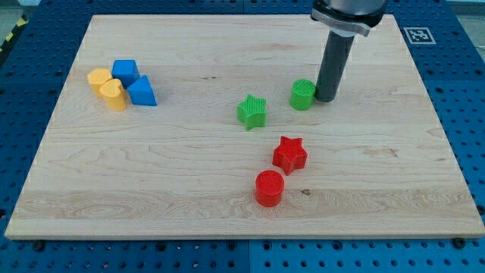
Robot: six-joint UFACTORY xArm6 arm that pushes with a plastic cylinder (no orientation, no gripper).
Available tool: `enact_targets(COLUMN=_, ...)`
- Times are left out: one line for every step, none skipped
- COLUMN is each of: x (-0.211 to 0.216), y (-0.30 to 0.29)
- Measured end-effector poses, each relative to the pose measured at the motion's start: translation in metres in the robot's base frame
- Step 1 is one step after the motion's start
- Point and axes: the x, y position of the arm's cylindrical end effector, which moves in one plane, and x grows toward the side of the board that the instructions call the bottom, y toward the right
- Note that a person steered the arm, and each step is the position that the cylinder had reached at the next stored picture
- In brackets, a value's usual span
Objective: Push the green circle towards the center
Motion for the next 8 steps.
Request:
enact_targets(x=0.002, y=0.03)
enact_targets(x=0.013, y=0.036)
enact_targets(x=0.033, y=0.036)
enact_targets(x=0.033, y=0.034)
enact_targets(x=0.033, y=0.008)
enact_targets(x=0.024, y=-0.022)
enact_targets(x=-0.004, y=-0.043)
enact_targets(x=-0.011, y=-0.065)
